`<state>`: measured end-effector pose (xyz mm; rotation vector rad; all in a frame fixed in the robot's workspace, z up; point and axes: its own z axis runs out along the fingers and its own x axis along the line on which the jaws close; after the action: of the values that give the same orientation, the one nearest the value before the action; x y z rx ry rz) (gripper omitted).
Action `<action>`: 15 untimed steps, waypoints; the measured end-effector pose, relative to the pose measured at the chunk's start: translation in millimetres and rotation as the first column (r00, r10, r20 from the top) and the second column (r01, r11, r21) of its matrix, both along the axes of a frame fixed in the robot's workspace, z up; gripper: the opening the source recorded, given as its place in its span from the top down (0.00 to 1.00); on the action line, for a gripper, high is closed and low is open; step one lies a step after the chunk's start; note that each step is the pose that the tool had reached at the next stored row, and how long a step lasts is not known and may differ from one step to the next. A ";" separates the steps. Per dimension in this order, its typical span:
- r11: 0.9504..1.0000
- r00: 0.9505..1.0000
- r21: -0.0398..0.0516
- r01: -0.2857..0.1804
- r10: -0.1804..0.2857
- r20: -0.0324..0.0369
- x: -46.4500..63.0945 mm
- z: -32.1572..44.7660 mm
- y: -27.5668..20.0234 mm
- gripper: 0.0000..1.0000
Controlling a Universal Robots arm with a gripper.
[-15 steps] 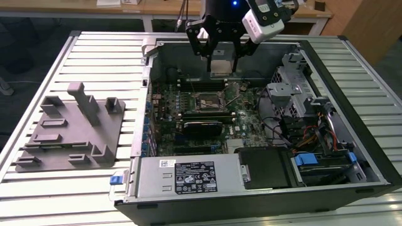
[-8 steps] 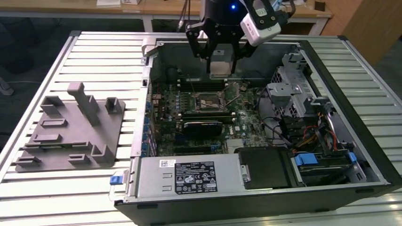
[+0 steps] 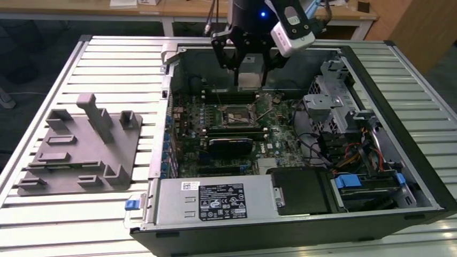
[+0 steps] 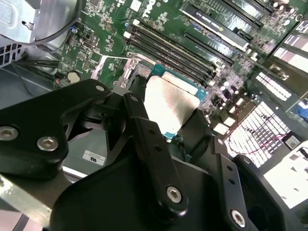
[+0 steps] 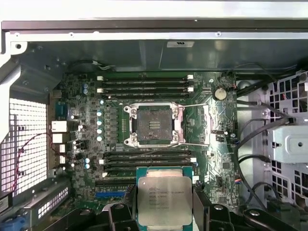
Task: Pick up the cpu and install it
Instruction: 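Pick up the cpu and move it towards the insertion slot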
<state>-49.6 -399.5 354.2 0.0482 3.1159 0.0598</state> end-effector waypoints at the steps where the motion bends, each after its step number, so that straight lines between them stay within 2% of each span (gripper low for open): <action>1: 1.000 1.000 0.000 0.000 0.000 0.000 0.0 -1.4 0.5 0.45; 15: 1.000 1.000 -0.001 0.000 0.000 0.000 0.0 -22.9 7.6 0.45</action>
<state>-49.6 -391.9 331.4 0.0482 3.1160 0.0588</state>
